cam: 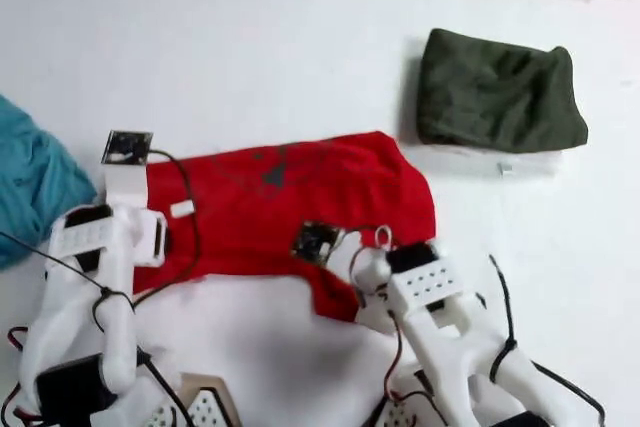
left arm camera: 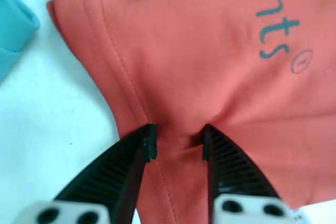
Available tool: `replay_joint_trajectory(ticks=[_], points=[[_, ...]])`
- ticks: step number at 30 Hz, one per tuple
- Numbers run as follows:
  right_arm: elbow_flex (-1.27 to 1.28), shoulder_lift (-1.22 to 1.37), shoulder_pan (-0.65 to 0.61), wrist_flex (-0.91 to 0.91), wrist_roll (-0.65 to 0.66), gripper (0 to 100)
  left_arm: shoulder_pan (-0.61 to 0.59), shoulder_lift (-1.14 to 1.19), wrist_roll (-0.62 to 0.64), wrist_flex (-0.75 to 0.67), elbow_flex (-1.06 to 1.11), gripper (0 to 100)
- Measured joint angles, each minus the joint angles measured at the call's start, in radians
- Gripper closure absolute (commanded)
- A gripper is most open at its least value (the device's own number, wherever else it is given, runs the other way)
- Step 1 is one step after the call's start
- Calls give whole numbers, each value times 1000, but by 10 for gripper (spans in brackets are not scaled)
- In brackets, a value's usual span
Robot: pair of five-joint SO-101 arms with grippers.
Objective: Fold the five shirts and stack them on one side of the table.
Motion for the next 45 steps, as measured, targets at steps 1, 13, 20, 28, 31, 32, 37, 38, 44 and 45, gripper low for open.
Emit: replay_joint_trajectory(ticks=[1, 13, 20, 28, 31, 32, 37, 38, 44, 45], points=[[12, -2, 3, -20, 0, 878, 0, 0, 0, 0, 0, 835], [26, -20, 2, -64, 0, 981, 0, 0, 0, 0, 0, 835], [-44, -20, -3, 46, -2, 981, 0, 0, 0, 0, 0, 835], [-51, -20, -3, 95, -2, 944, 0, 0, 0, 0, 0, 835], [-51, -20, -3, 129, -2, 834, 0, 0, 0, 0, 0, 835], [-51, -20, -3, 140, -2, 800, 0, 0, 0, 0, 0, 835], [-51, -20, -2, 152, 12, 759, 0, 0, 0, 0, 0, 835], [-51, -20, -3, 152, 25, 759, 0, 0, 0, 0, 0, 835], [-18, -20, -5, 123, 87, 758, 0, 0, 0, 0, 0, 835], [-3, -20, -5, 103, 95, 758, 0, 0, 0, 0, 0, 835]])
